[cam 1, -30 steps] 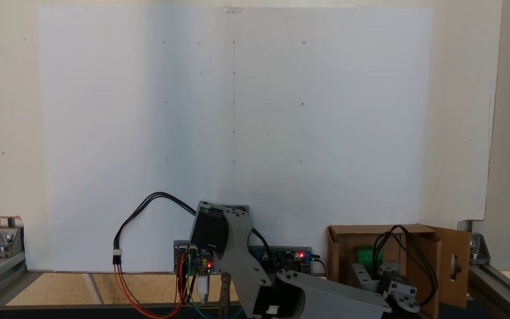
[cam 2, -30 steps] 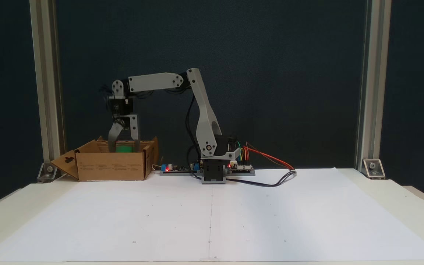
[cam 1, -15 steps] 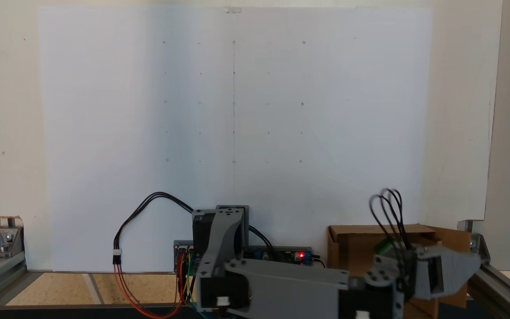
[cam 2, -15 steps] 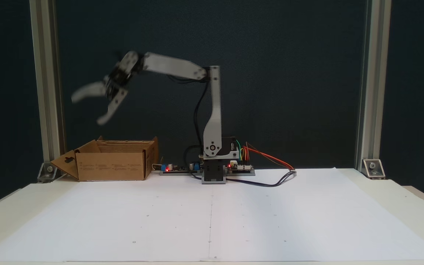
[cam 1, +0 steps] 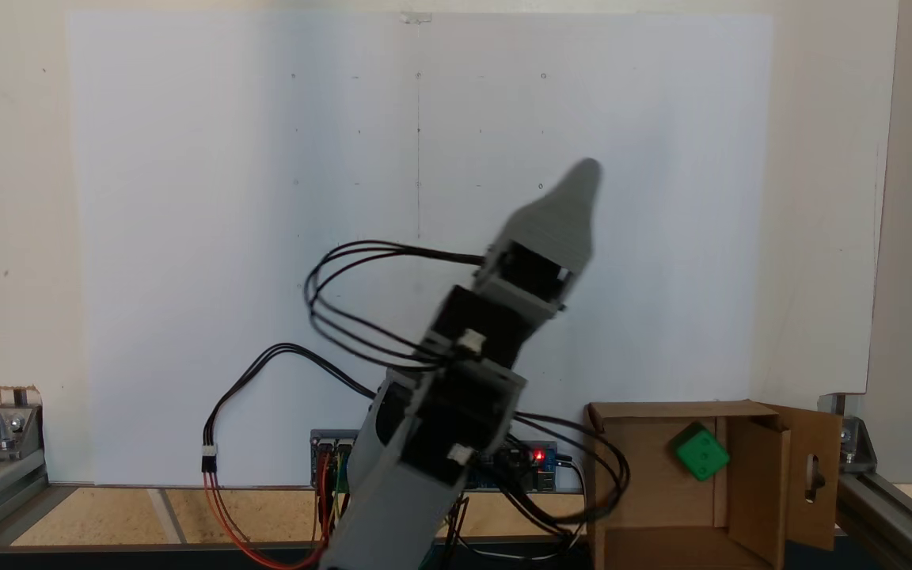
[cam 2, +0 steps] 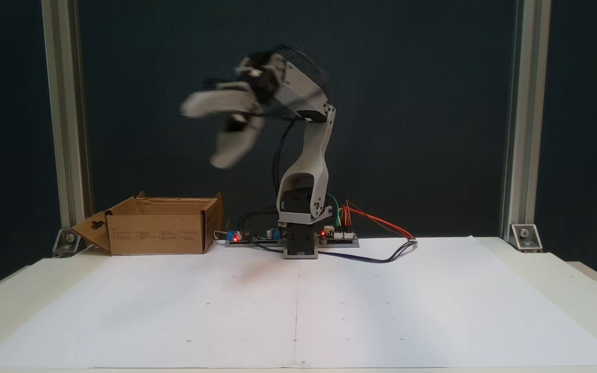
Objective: Grasp a green dice and put it in the bin.
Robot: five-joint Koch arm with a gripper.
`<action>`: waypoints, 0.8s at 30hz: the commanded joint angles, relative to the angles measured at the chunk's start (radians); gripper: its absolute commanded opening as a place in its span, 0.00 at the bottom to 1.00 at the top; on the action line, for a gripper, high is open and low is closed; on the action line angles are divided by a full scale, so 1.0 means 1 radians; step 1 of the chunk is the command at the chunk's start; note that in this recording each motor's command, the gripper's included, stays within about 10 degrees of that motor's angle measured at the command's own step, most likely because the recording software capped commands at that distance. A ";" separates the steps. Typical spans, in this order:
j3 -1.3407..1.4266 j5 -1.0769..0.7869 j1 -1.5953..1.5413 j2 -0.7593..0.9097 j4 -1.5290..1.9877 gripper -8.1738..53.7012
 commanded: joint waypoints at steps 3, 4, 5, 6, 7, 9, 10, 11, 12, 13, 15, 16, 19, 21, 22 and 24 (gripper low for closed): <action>0.126 0.048 -0.305 0.120 -0.242 0.85; 0.175 0.046 -0.377 0.138 -0.283 0.85; 0.222 0.044 -0.446 0.163 -0.331 0.85; 0.267 0.044 -0.469 0.187 -0.377 0.85; 0.308 0.044 -0.469 0.210 -0.420 0.85; 0.417 0.044 -0.468 0.278 -0.504 0.85; 0.466 0.044 -0.468 0.305 -0.549 0.85; 0.512 0.044 -0.468 0.321 -0.592 0.85; 0.548 0.043 -0.468 0.331 -0.641 0.85; 0.583 0.043 -0.468 0.331 -0.681 0.85; 0.667 0.041 -0.460 0.334 -0.759 0.85; 0.712 0.038 -0.460 0.334 -0.803 0.85; 0.857 0.031 -0.437 0.334 -0.938 0.84; 0.957 0.029 -0.430 0.334 -1.018 0.84; 1.000 0.029 -0.425 0.334 -1.064 0.84; 1.075 0.029 -0.423 0.334 -1.147 0.83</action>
